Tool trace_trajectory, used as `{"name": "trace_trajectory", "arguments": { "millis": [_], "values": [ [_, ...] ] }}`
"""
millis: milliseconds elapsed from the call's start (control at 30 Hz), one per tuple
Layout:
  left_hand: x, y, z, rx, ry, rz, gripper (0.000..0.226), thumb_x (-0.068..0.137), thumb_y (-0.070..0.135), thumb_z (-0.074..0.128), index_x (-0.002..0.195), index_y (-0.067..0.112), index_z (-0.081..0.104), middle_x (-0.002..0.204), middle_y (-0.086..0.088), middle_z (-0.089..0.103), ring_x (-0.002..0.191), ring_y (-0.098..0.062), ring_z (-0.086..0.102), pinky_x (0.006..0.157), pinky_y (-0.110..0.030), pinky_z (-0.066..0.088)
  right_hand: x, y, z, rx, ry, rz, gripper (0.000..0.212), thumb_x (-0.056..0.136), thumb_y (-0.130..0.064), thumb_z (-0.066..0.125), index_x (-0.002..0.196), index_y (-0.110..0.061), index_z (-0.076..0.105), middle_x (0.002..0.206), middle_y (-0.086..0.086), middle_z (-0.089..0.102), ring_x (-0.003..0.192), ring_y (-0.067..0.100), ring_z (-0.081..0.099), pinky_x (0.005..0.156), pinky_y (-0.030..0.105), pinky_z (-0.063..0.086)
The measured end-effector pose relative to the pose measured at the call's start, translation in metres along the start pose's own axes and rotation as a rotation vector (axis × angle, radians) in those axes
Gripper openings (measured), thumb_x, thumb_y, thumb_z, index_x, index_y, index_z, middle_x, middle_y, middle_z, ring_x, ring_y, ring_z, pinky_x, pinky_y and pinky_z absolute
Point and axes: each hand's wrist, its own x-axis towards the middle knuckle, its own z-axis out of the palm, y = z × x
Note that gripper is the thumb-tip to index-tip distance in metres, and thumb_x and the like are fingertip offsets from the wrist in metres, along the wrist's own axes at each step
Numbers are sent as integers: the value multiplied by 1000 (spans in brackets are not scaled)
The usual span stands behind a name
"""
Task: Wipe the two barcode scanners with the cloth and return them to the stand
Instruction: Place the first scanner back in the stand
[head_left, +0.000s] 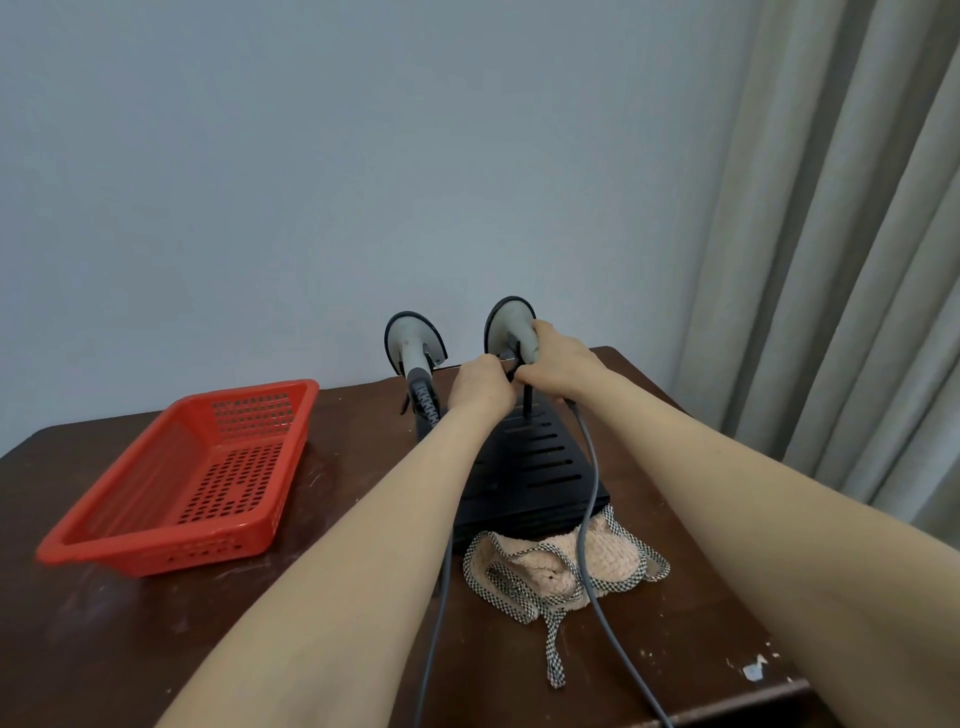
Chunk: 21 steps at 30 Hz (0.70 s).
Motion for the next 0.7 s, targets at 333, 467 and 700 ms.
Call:
{"name": "trace_trajectory", "arguments": {
  "millis": [333, 467, 700],
  "values": [
    [-6, 4, -6, 16, 17, -18, 17, 90, 11, 49, 101, 3, 59, 108, -17, 62, 97, -32, 58, 69, -32, 43, 1, 0, -4, -11, 28, 13, 63, 79, -25, 59, 136, -14, 34, 105, 8, 57, 91, 25, 57, 69, 34, 46],
    [-8, 9, -10, 33, 34, 5, 18, 90, 12, 49, 103, 2, 58, 109, -18, 61, 99, -34, 58, 69, -32, 41, 0, -1, -7, -9, 39, 25, 62, 78, -26, 60, 133, -12, 36, 104, 8, 57, 88, 26, 57, 64, 32, 42],
    [-16, 18, -25, 105, 104, 46, 26, 86, 7, 52, 112, 7, 56, 112, -14, 60, 95, -29, 57, 70, -36, 46, -4, -6, -11, -78, 84, 48, 68, 78, -36, 64, 136, -15, 36, 125, 14, 44, 111, 34, 51, 83, 38, 46]
  ]
}}
